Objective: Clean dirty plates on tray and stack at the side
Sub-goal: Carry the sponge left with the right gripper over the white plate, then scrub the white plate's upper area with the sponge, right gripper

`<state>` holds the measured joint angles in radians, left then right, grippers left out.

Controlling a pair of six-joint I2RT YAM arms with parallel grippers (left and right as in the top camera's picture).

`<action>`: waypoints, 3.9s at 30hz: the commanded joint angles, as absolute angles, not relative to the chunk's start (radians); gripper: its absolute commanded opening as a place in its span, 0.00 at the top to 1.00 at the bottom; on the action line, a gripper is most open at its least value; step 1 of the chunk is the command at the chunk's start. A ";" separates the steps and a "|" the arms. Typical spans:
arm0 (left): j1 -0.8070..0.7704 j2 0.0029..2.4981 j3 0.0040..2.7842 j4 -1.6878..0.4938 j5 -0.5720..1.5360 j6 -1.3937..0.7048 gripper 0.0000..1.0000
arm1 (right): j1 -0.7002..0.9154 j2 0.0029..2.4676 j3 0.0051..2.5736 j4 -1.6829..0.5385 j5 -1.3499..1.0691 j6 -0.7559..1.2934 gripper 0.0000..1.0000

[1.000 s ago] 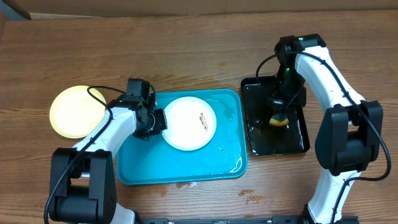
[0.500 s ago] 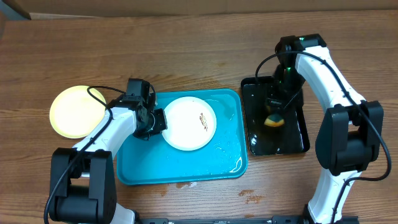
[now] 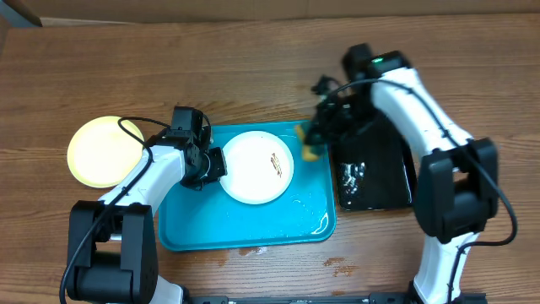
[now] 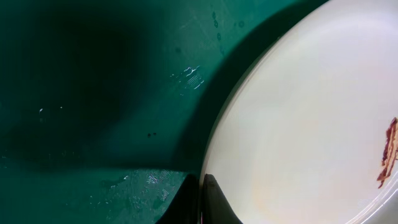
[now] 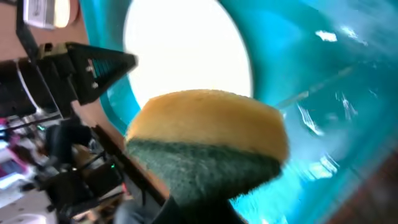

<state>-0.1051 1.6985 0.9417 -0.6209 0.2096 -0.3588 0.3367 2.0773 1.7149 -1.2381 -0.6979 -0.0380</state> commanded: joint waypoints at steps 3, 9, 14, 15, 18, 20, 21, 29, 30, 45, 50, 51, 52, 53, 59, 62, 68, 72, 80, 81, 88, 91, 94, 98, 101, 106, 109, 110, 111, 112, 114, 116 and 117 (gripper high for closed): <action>-0.113 1.709 0.950 -0.617 0.219 -0.401 0.96 | 0.547 2.056 1.716 -1.058 -0.413 0.178 0.96; -0.113 1.709 0.950 -0.621 0.218 -0.401 0.96 | 0.735 2.056 1.716 -0.879 0.072 0.216 0.96; -0.112 1.709 0.950 -0.621 0.218 -0.401 0.96 | 0.802 2.079 1.716 -0.745 0.260 0.214 0.96; -0.112 1.709 0.950 -0.622 0.218 -0.400 0.96 | 0.802 2.086 1.716 -0.733 0.258 0.214 0.96; -0.112 1.709 0.950 -0.624 0.218 -0.400 0.96 | 0.800 2.105 1.716 -0.693 0.233 0.214 0.96; -0.112 1.709 0.950 -0.624 0.218 -0.400 0.96 | 0.798 2.122 1.715 -0.654 0.223 0.214 0.96; -0.112 1.709 0.950 -0.624 0.218 -0.400 0.96 | 0.797 2.131 1.715 -0.636 0.224 0.214 0.96; -0.112 1.709 0.950 -0.625 0.218 -0.397 0.96 | 0.785 2.185 1.714 -0.567 0.224 0.219 0.96; -0.112 1.709 0.950 -0.627 0.218 -0.397 0.96 | 0.783 2.191 1.714 -0.559 0.225 0.224 0.96; -0.112 1.709 0.950 -0.632 0.218 -0.397 0.96 | 0.718 2.251 1.714 -0.502 0.239 0.264 0.96; -0.112 1.709 0.950 -0.632 0.218 -0.397 0.96 | 0.717 2.252 1.698 -0.503 0.239 0.264 0.96; -0.112 1.709 0.950 -0.632 0.218 -0.397 0.96 | 0.717 2.252 1.691 -0.502 0.239 0.265 0.96; -0.112 1.709 0.950 -0.632 0.218 -0.397 0.96 | 0.718 2.252 1.685 -0.504 0.239 0.267 0.96; -0.112 1.709 0.950 -0.632 0.218 -0.397 0.96 | 0.718 2.252 1.678 -0.505 0.239 0.268 0.96; -0.112 1.709 0.950 -0.632 0.212 -0.397 0.96 | 0.717 2.252 1.657 -0.530 0.296 0.302 0.96; -0.112 1.709 0.950 -0.632 0.208 -0.397 0.96 | 0.717 2.243 1.657 -0.546 0.341 0.312 0.96; -0.111 1.709 0.950 -0.630 0.202 -0.397 0.96 | 0.718 2.192 1.657 -0.580 0.366 0.311 0.96; -0.111 1.709 0.950 -0.626 0.202 -0.397 0.96 | 0.718 2.140 1.657 -0.589 0.366 0.311 0.96; -0.111 1.709 0.950 -0.625 0.202 -0.397 0.96 | 0.721 2.058 1.657 -0.582 0.286 0.312 0.96; -0.111 1.709 0.950 -0.624 0.202 -0.397 0.96 | 0.721 2.059 1.656 -0.582 0.255 0.312 0.96; -0.111 1.709 0.950 -0.621 0.202 -0.397 0.96 | 0.723 2.108 1.654 -0.569 0.223 0.346 0.96; -0.111 1.709 0.950 -0.621 0.202 -0.397 0.96 | 0.722 2.140 1.649 -0.546 0.223 0.356 0.96; -0.111 1.709 0.950 -0.621 0.202 -0.397 0.96 | 0.723 2.170 1.648 -0.527 0.222 0.373 0.96; -0.111 1.709 0.950 -0.621 0.202 -0.397 0.96 | 0.722 2.196 1.646 -0.524 0.223 0.399 0.96; -0.111 1.709 0.950 -0.621 0.202 -0.397 0.96 | 0.722 2.218 1.646 -0.517 0.224 0.398 0.96; -0.111 1.709 0.950 -0.621 0.202 -0.397 0.96 | 0.722 2.247 1.646 -0.481 0.249 0.398 0.96; -0.111 1.709 0.950 -0.621 0.202 -0.397 0.96 | 0.722 2.248 1.646 -0.469 0.261 0.398 0.96; -0.111 1.709 0.950 -0.621 0.202 -0.397 0.96 | 0.722 2.248 1.646 -0.474 0.260 0.398 0.96; -0.111 1.709 0.950 -0.621 0.202 -0.397 0.96 | 0.722 2.248 1.646 -0.487 0.260 0.398 0.96; -0.111 1.709 0.950 -0.621 0.202 -0.397 0.96 | 0.722 2.247 1.646 -0.508 0.260 0.400 0.96; -0.111 1.709 0.950 -0.620 0.202 -0.397 0.96 | 0.725 2.241 1.646 -0.567 0.260 0.424 0.96; -0.111 1.709 0.950 -0.619 0.202 -0.397 0.96 | 0.725 2.225 1.647 -0.621 0.248 0.428 0.96; -0.111 1.709 0.950 -0.619 0.202 -0.397 0.96 | 0.725 2.211 1.647 -0.643 0.243 0.428 0.96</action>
